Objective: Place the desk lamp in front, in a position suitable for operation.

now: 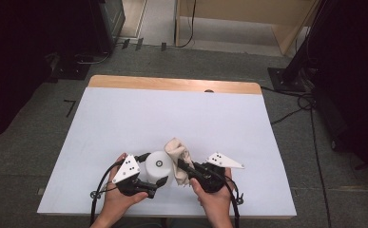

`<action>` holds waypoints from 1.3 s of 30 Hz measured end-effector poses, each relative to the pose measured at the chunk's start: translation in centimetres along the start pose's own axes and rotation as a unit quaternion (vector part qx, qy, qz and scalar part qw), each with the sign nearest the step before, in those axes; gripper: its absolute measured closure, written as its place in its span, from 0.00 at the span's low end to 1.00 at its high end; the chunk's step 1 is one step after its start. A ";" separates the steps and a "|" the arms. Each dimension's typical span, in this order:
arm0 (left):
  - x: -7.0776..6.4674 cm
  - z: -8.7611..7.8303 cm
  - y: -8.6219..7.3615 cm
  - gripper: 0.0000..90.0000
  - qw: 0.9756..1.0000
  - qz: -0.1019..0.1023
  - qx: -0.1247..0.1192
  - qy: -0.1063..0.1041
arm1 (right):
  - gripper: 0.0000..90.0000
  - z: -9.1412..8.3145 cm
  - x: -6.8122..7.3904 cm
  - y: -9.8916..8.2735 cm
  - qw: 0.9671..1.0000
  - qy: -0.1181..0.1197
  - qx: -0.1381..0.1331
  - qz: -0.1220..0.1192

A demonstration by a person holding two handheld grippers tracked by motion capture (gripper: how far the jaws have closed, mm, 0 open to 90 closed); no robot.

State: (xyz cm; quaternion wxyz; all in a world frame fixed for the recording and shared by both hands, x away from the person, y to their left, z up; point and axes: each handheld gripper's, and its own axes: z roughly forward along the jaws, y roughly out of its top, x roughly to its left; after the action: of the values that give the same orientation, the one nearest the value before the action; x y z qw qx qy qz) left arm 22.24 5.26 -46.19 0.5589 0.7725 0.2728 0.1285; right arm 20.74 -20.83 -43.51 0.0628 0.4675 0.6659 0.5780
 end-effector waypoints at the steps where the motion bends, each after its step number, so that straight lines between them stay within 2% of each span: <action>1: -0.2 0.0 -0.1 0.04 1.000 0.002 -0.002 0.007 | 0.88 0.1 0.1 0.0 1.000 0.001 0.000 0.001; 2: -0.5 0.0 -0.1 0.04 1.000 0.000 -0.009 0.018 | 0.88 0.2 0.2 0.0 1.000 0.003 0.000 0.000; 6: -1.0 -0.2 -0.3 0.04 0.999 0.000 -0.021 0.040 | 0.88 0.6 0.5 -0.2 1.000 -0.002 0.001 0.001; 11: -1.3 -0.3 -0.7 0.06 0.998 -0.003 -0.026 0.056 | 0.89 1.0 0.6 -0.3 1.000 -0.006 0.001 0.004; 19: -1.8 -0.5 -0.8 0.09 0.996 -0.001 -0.029 0.083 | 0.89 2.2 0.3 -1.5 1.000 -0.025 0.016 0.004; 25: -2.1 -0.3 -0.8 0.09 0.996 0.006 -0.027 0.088 | 0.89 3.4 -0.9 -2.9 0.998 -0.047 0.048 0.020; 26: -2.0 -0.3 -0.8 0.09 0.996 0.006 -0.026 0.087 | 0.89 3.6 -1.0 -3.1 0.997 -0.047 0.054 0.029; 34: -1.9 -0.3 -0.8 0.09 0.996 0.006 -0.024 0.084 | 0.89 4.3 -1.9 -3.7 0.994 -0.047 0.087 0.040; 36: -1.9 -0.3 -0.8 0.09 0.996 0.007 -0.022 0.085 | 0.89 4.5 -2.2 -4.0 0.993 -0.043 0.097 0.051; 39: -1.9 -0.3 -0.8 0.09 0.996 0.007 -0.022 0.088 | 0.89 4.5 -2.3 -4.1 0.993 -0.038 0.098 0.047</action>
State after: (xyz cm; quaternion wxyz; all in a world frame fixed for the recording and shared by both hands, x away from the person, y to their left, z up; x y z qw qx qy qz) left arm 20.30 4.55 -46.62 0.5483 0.7479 0.3125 0.2058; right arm 22.58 -18.80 -49.48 0.0144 0.5235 0.6940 0.4940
